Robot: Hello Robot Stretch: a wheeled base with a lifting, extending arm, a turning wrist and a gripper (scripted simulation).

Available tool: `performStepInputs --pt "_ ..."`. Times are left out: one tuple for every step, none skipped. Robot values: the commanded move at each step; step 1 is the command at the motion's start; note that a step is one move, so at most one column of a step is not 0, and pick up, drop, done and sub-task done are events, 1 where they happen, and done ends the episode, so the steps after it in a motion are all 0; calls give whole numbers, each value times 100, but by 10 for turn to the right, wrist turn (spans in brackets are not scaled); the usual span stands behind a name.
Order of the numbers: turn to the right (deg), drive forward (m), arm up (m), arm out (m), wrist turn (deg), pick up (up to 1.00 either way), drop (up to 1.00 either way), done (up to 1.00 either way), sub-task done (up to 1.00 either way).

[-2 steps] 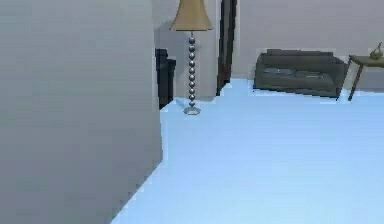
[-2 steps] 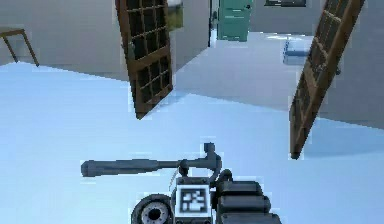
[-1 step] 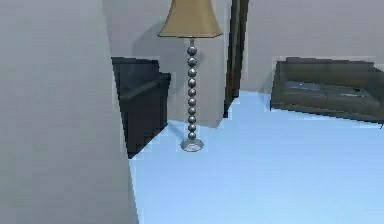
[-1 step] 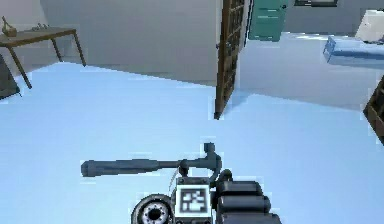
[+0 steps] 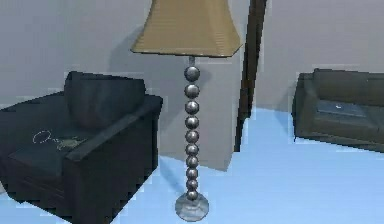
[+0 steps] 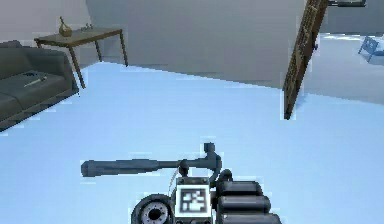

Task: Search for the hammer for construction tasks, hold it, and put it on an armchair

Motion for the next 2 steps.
performStepInputs --pt "-30 0 0 0 0 0 0 0 0" --pt "0 40 0 0 0 0 0 0 0"
